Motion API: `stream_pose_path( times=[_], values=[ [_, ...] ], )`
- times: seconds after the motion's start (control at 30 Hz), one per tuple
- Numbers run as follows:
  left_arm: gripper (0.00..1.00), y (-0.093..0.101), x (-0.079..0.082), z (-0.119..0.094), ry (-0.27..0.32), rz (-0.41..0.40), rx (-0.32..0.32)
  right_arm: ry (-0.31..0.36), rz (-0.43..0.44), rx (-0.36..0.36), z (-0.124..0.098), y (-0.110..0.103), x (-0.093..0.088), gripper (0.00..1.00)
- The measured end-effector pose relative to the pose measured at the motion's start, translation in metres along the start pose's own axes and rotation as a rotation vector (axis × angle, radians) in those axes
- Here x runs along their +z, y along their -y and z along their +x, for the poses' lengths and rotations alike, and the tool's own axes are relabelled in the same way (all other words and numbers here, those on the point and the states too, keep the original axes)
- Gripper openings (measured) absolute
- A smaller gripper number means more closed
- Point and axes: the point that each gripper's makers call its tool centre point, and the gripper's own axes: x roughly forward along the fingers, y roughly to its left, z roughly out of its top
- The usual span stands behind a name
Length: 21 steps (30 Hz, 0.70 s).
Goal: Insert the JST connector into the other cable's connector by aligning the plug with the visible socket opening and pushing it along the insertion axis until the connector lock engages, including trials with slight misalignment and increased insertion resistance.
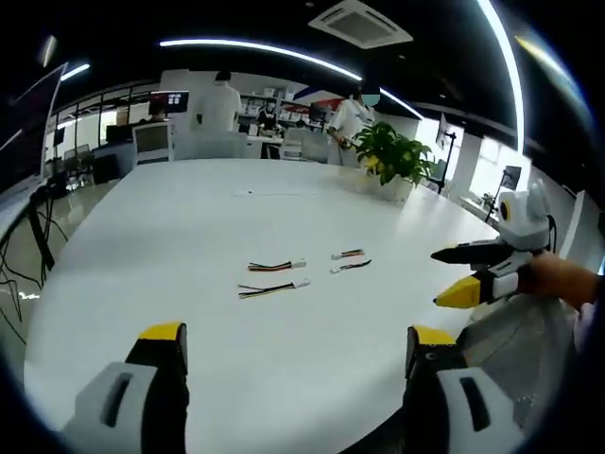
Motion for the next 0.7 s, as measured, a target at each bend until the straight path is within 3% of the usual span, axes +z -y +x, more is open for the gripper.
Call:
stream_pose_path(
  times=[0.2, 0.7],
  values=[
    [0.94, -0.0044, 0.0, -0.0009, 0.004, -0.013, 0.017, -0.019, 0.037, 0.005, 0.0003, -0.0001, -0.0041, 0.93],
    [0.94, -0.006, 0.001, -0.0015, 0.008, -0.014, 0.026, -0.015, 0.033, 0.015, -0.0003, -0.0016, -0.003, 0.93]
  ],
)
